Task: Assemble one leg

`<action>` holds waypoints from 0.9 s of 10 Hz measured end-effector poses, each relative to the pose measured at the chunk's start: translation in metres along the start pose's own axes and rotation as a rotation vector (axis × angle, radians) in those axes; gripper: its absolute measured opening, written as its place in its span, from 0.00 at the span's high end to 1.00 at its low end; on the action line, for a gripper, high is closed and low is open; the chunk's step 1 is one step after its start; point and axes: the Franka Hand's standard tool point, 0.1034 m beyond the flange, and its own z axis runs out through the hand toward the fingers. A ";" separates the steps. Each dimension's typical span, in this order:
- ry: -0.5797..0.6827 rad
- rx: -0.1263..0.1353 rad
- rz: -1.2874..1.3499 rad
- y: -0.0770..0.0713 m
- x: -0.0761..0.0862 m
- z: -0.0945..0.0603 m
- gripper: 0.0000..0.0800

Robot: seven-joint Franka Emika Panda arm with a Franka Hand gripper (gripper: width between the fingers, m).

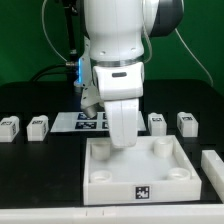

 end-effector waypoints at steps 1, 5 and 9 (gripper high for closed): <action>0.000 0.000 0.000 0.000 0.000 0.000 0.92; 0.010 -0.016 0.016 0.019 0.020 0.000 0.92; 0.024 -0.040 0.034 0.039 0.039 -0.001 0.92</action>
Offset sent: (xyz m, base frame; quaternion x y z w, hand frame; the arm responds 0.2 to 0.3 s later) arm 0.0207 0.0261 -0.0002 -0.0128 0.0030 0.0013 0.9999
